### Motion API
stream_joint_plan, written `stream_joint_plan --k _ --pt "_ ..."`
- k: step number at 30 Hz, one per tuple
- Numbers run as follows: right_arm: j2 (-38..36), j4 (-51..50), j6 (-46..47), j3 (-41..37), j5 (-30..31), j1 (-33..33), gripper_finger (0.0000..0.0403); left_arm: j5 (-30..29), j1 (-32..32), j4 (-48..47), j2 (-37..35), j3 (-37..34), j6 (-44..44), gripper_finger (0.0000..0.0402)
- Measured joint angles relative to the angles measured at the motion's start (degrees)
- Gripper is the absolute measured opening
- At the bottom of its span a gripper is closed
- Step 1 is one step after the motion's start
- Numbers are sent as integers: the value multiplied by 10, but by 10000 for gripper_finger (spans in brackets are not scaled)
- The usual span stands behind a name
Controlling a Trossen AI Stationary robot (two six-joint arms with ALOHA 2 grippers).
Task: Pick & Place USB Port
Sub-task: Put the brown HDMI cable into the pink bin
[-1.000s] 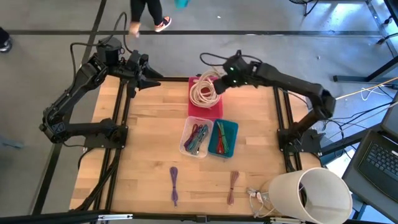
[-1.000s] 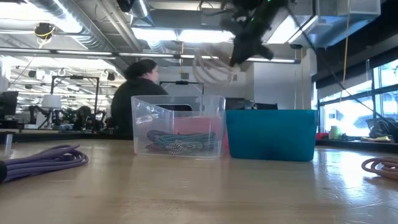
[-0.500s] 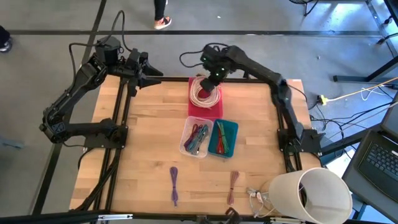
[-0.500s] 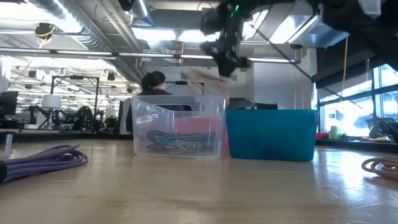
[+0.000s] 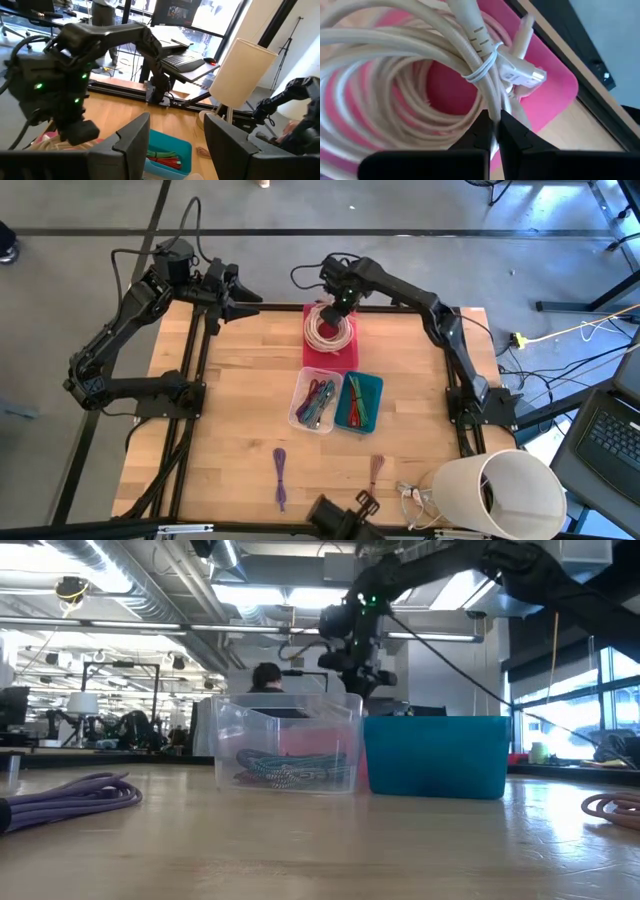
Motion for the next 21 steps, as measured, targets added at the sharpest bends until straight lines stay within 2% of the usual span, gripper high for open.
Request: stream_joint_plan --k 15,17,21 --pt "43 -5 -16 1 -24 -22 12 2 -13 0 0 0 -5 179" --pt "42 -5 -15 1 -25 -21 27 0 -15 0 0 0 -5 179" --pt "42 -10 -15 17 -30 -18 91 -1 -15 0 0 0 -5 179"
